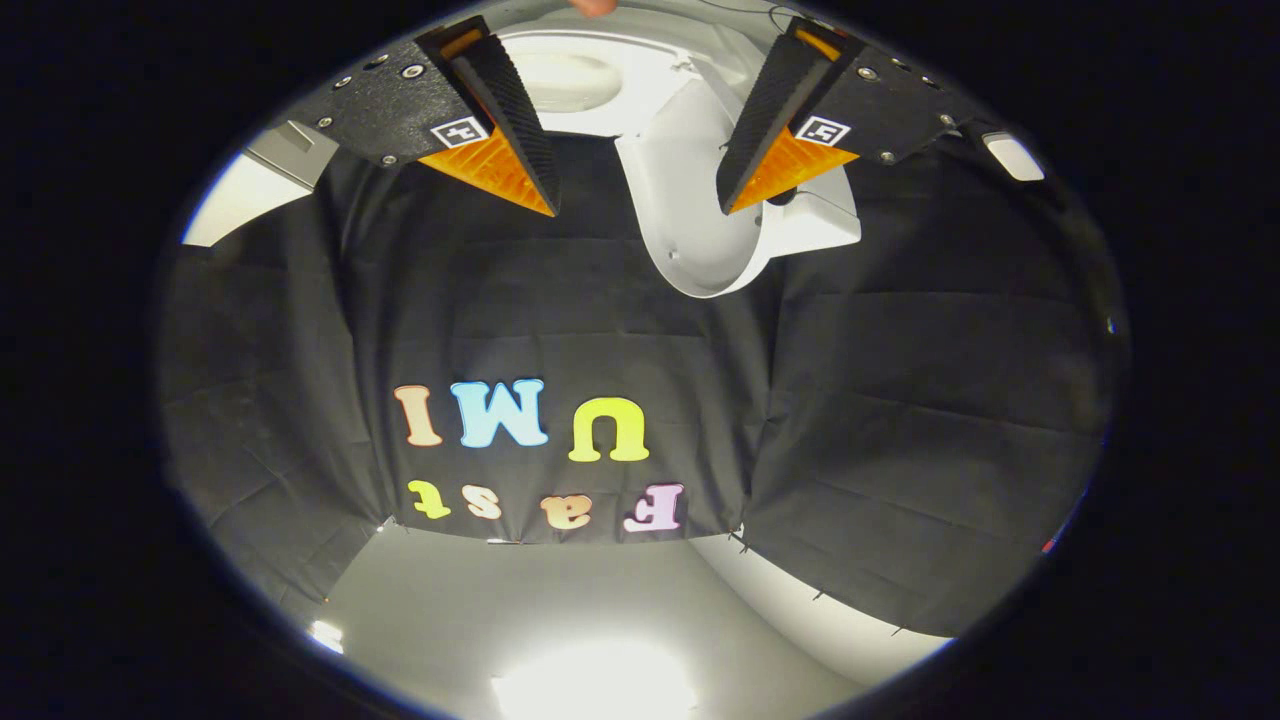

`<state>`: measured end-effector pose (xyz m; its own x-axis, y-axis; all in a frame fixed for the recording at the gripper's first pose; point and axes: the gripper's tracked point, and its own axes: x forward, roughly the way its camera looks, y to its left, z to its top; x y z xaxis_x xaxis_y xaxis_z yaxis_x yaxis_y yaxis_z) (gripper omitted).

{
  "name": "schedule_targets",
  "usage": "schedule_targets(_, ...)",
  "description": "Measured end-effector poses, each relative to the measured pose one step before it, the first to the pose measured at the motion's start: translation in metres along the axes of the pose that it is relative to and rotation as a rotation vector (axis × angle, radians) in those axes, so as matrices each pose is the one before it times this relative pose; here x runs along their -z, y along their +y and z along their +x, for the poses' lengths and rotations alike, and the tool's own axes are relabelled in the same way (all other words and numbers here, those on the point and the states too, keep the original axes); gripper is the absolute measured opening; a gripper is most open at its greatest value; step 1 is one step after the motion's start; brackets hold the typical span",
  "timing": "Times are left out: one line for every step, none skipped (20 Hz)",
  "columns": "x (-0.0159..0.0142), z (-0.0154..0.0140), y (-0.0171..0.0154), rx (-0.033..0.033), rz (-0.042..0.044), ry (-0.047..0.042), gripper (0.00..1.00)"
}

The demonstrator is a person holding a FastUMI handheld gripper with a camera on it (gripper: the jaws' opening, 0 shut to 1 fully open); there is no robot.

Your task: Open the toilet lid.

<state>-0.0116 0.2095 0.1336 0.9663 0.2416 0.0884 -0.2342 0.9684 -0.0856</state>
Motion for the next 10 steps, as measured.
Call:
schedule_targets(0.00087,-0.00227,-0.00829,0.00893,-0.00079,0.00339,0.95)
schedule_targets(-0.00094,-0.00209,-0.00719,0.00701,0.00226,0.00064,0.95)
schedule_targets(0.00061,-0.00426,-0.00734,0.00879,0.00275,0.00041,0.95)
schedule_targets(-0.00036,-0.00409,-0.00855,0.01106,0.0018,0.00011,0.95)
schedule_targets(-0.00014,-0.00284,-0.00854,0.01245,0.00215,-0.00141,0.95)
schedule_targets(0.00022,-0.00393,-0.00877,0.01178,0.00425,0.00004,0.95)
schedule_targets(0.00096,-0.00405,-0.00779,0.00973,0.00611,-0.00178,0.95)
schedule_targets(0.00023,-0.00429,-0.0074,0.00955,0.00377,-0.00311,0.95)
schedule_targets(0.00135,-0.00454,-0.00792,0.01012,-0.00168,-0.00216,0.95)
schedule_targets(0.00182,-0.00417,-0.00749,0.01212,-0.00044,-0.00047,0.95)
